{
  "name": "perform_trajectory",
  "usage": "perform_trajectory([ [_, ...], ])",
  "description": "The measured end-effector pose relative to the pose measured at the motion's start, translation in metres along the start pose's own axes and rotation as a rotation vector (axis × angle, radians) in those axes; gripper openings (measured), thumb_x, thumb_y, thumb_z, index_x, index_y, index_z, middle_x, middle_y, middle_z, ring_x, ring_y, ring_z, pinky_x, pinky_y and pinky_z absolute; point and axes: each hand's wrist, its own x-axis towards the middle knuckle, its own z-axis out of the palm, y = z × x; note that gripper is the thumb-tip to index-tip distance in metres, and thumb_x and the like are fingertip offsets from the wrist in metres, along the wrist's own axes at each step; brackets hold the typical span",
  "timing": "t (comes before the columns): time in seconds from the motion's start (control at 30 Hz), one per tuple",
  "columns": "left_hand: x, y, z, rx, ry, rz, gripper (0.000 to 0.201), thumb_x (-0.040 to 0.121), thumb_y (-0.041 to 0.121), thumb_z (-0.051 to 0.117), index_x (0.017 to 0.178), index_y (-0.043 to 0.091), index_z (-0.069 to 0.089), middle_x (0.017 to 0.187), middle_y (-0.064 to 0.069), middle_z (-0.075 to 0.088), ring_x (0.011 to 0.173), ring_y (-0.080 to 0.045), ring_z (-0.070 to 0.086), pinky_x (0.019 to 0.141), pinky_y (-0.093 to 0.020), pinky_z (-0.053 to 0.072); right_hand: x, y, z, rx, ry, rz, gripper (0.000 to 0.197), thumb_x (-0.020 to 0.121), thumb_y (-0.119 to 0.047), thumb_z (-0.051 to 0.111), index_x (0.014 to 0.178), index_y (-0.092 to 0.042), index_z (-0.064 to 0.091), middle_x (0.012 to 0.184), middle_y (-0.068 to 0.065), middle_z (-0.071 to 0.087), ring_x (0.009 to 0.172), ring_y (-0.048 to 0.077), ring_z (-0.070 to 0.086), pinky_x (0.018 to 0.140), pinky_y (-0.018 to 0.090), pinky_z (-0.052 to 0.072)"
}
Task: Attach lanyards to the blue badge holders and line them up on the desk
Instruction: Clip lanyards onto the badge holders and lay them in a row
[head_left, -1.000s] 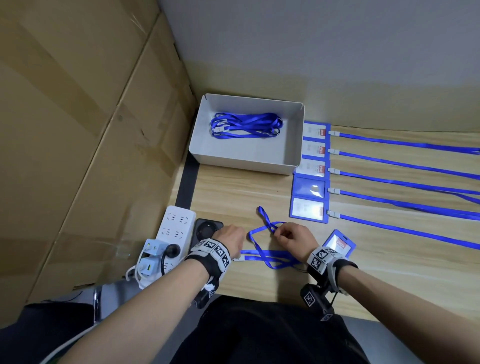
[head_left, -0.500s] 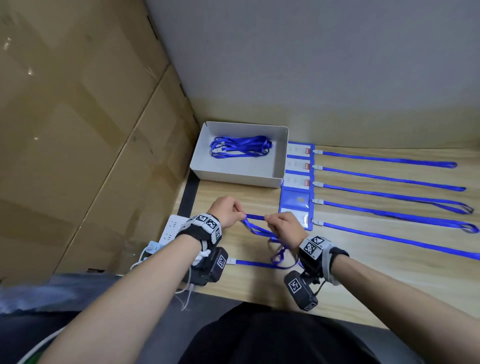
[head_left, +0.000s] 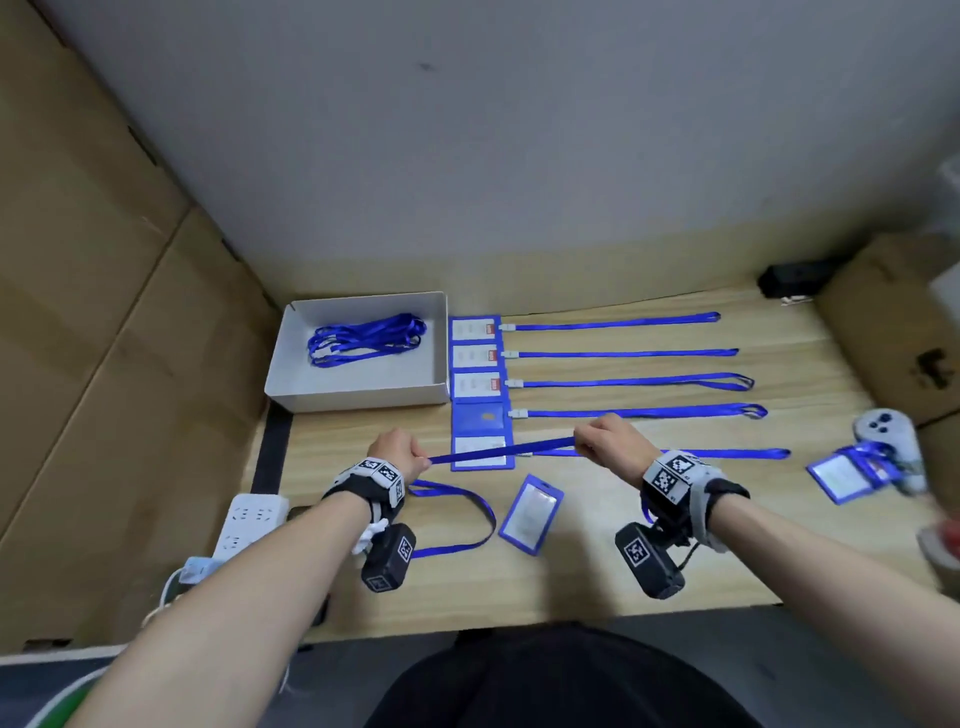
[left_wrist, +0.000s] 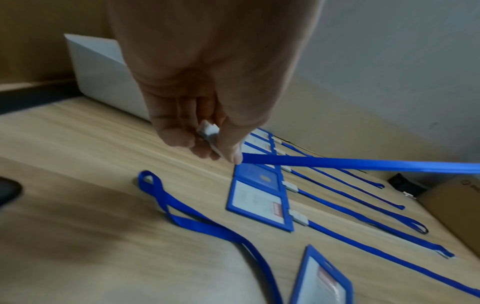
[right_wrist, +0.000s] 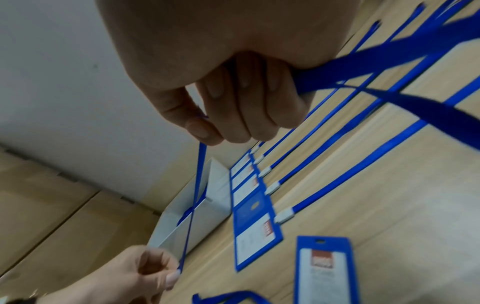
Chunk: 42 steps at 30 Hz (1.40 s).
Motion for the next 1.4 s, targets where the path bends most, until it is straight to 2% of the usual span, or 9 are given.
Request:
perform_trajectory([
  [0.2,-0.003,0.057,0.038,-0.081,-0.107,0.076,0.016,0.080,0.025,0.080,0.079,0.011,0.075,0.087,-0.002,0.074,0.083,-0.018,0.066,0.072,-0.028,0.048,-0.021,0.063,-0.051,0.004,0.214,0.147,0.023,0.063,-0.034,0.052,0.050,-0.015,0.057,0.054,0.003,0.042,0.055,0.020,0.036,0.056,0.031,0.027],
  [0.37,-0.011,0.088,0.072,-0.202,-0.173,0.150,0.012,0.082,0.024,0.078,0.082,0.011,0.077,0.078,0.001,0.072,0.071,-0.015,0.063,0.072,-0.029,0.054,-0.037,0.137,-0.088,-0.137,0.333,0.290,0.031,0.084,-0.037,0.065,0.061,-0.016,0.066,0.050,-0.002,0.048,0.051,0.021,0.046,0.053,0.031,0.032],
  [0.47,-0.018,0.104,0.087,-0.184,-0.227,0.224,0.016,0.093,0.015,0.062,0.102,0.008,0.074,0.094,-0.007,0.073,0.082,-0.022,0.066,0.072,-0.026,0.050,-0.041,0.171,-0.100,-0.124,0.346,0.354,0.029,0.086,-0.037,0.065,0.066,-0.016,0.069,0.056,-0.001,0.055,0.058,0.023,0.056,0.056,0.031,0.039],
  [0.57,-0.024,0.121,0.096,-0.256,-0.262,0.237,0.020,0.096,0.008,0.057,0.111,0.003,0.069,0.099,-0.011,0.072,0.080,-0.020,0.066,0.069,-0.027,0.053,-0.040,0.188,-0.101,-0.165,0.316,0.376,0.015,0.085,-0.035,0.064,0.085,-0.023,0.074,0.090,0.001,0.073,0.093,0.025,0.065,0.082,0.036,0.051],
  [0.7,-0.033,0.142,0.099,-0.447,-0.281,0.243,0.018,0.092,-0.002,0.059,0.108,-0.005,0.067,0.077,-0.013,0.069,0.064,-0.017,0.064,0.072,-0.031,0.058,-0.033,0.176,-0.080,-0.153,0.310,0.272,0.031,0.085,-0.029,0.067,0.115,-0.021,0.071,0.124,0.005,0.064,0.127,0.027,0.046,0.110,0.038,0.037],
  [0.83,-0.046,0.162,0.097,-0.519,-0.303,0.298,0.011,0.089,-0.002,0.065,0.098,-0.006,0.068,0.076,-0.017,0.067,0.058,-0.017,0.059,0.054,-0.020,0.051,-0.028,0.146,-0.054,-0.010,0.159,0.097,0.021,0.084,-0.031,0.069,0.106,-0.030,0.073,0.121,-0.002,0.066,0.121,0.015,0.053,0.107,0.036,0.041],
  [0.97,-0.049,0.173,0.096,-0.528,-0.316,0.341,0.005,0.089,-0.001,0.065,0.090,0.003,0.069,0.073,-0.013,0.068,0.061,-0.018,0.061,0.061,-0.026,0.055,-0.027,0.119,-0.035,0.018,0.046,-0.051,0.023,0.090,-0.031,0.066,0.111,-0.027,0.072,0.116,-0.011,0.067,0.111,0.001,0.055,0.101,0.025,0.041],
  [1.1,-0.047,0.175,0.091,-0.478,-0.270,0.338,0.011,0.089,0.007,0.068,0.083,0.017,0.070,0.075,-0.010,0.071,0.067,-0.019,0.065,0.072,-0.037,0.060,-0.021,0.109,-0.028,0.145,-0.023,-0.061,0.018,0.084,-0.043,0.066,0.082,-0.029,0.076,0.085,0.002,0.075,0.078,0.012,0.066,0.084,0.046,0.056],
  [1.4,-0.049,0.186,0.078,-0.372,-0.089,0.359,0.016,0.085,0.031,0.070,0.095,0.020,0.076,0.083,0.004,0.072,0.081,-0.012,0.068,0.076,-0.037,0.060,-0.010,0.096,-0.031,0.265,0.102,-0.119,0.026,0.084,-0.035,0.070,0.066,-0.017,0.076,0.064,0.009,0.069,0.054,0.015,0.048,0.057,0.032,0.043],
])
